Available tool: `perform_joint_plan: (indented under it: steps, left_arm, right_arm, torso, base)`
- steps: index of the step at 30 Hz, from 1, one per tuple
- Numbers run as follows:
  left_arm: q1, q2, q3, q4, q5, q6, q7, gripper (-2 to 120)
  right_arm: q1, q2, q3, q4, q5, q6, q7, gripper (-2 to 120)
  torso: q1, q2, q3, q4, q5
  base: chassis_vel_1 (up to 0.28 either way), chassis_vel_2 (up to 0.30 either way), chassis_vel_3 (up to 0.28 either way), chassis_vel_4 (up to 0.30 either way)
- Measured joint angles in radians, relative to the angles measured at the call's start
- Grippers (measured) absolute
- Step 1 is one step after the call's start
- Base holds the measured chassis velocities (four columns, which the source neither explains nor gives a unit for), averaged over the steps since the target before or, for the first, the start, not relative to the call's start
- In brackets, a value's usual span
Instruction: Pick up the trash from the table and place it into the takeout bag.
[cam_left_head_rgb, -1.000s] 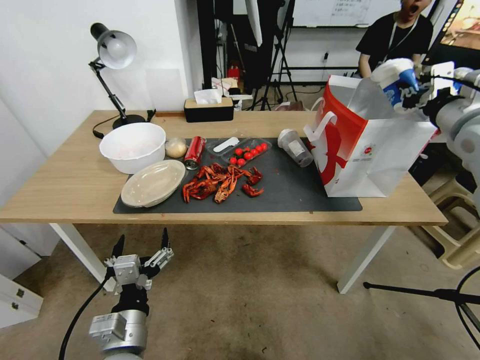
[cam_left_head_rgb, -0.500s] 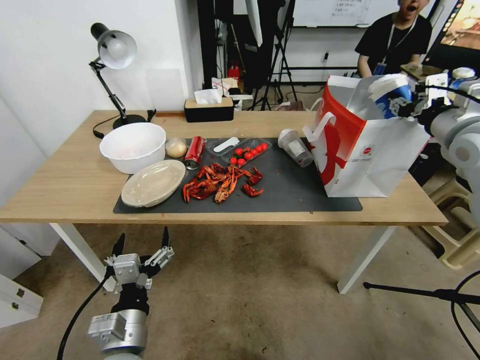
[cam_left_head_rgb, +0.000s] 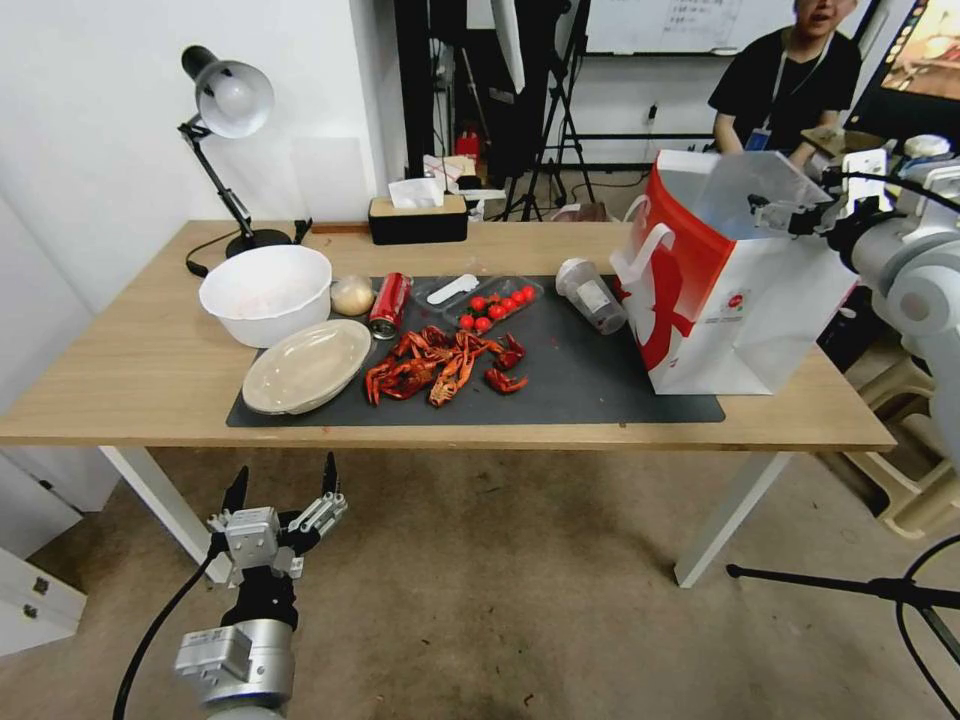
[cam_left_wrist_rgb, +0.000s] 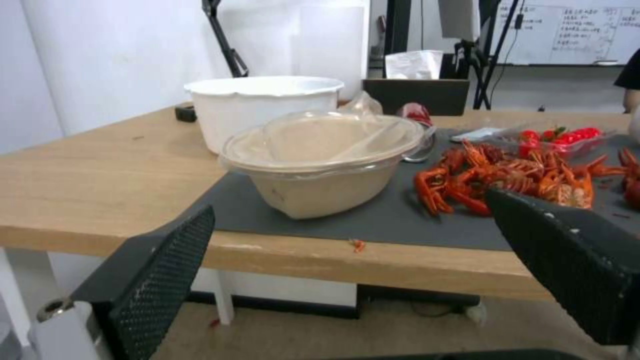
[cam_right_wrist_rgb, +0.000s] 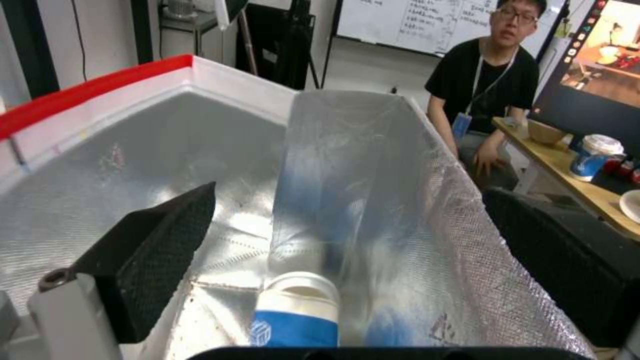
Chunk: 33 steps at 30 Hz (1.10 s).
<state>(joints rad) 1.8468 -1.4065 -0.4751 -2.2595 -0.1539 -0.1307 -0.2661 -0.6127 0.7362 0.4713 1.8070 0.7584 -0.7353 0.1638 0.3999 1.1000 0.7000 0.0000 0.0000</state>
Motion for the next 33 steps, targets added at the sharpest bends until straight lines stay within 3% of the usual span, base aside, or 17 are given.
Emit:
perform_joint_plan:
  steps: [12, 16, 19, 22, 24, 26, 27, 33]
  left_arm:
    - [0.002, 0.001, -0.001, -0.008, 0.001, 0.000, 0.004, 100]
    - [0.003, 0.001, -0.002, -0.009, 0.001, -0.001, 0.007, 100]
    - [0.003, 0.001, -0.003, -0.011, -0.001, -0.003, 0.014, 100]
    - [0.004, 0.002, -0.006, -0.011, -0.005, -0.009, 0.015, 100]
    - [0.004, 0.003, -0.007, -0.011, -0.005, -0.010, 0.015, 100]
    - [0.002, 0.003, -0.008, -0.008, -0.007, -0.014, 0.016, 100]
    - [0.002, 0.003, -0.008, -0.008, -0.007, -0.014, 0.016, 100]
    - [0.002, 0.000, 0.002, 0.004, -0.008, -0.033, 0.020, 100]
  right_arm:
    - [-0.003, 0.003, 0.002, 0.013, 0.015, 0.001, -0.002, 100]
    - [-0.001, 0.026, 0.008, 0.074, 0.112, 0.008, 0.017, 100]
    - [-0.016, 0.038, 0.008, 0.146, 0.161, 0.082, 0.025, 100]
    - [-0.103, 0.039, -0.001, 0.244, 0.178, 0.271, -0.002, 100]
    - [-0.129, 0.037, -0.001, 0.264, 0.176, 0.298, -0.007, 100]
    - [-0.238, 0.035, -0.001, 0.318, 0.141, 0.407, -0.019, 100]
    - [-0.238, 0.035, -0.001, 0.318, 0.141, 0.407, -0.019, 100]
    - [-0.504, 0.096, 0.015, 0.414, -0.018, 0.611, 0.009, 100]
  torso:
    - [0.000, 0.000, 0.000, -0.0001, 0.0000]
    - [0.000, 0.000, 0.000, 0.0000, 0.0000]
    - [0.000, 0.000, 0.000, 0.0002, -0.0002]
    - [0.000, 0.000, 0.000, 0.0001, -0.0001]
    - [0.000, 0.000, 0.000, 0.0000, 0.0000]
    - [0.000, 0.000, 0.000, 0.0000, 0.0000]
    - [0.000, 0.000, 0.000, 0.0000, 0.0000]
    - [0.000, 0.000, 0.000, -0.0001, -0.0001]
  base:
    - [0.000, 0.000, 0.000, 0.000]
    - [0.000, 0.000, 0.000, 0.000]
    - [0.000, 0.000, 0.000, 0.000]
    - [0.000, 0.000, 0.000, 0.000]
    - [0.000, 0.000, 0.000, 0.000]
    - [0.000, 0.000, 0.000, 0.000]
    - [0.000, 0.000, 0.000, 0.000]
    - [0.000, 0.000, 0.000, 0.000]
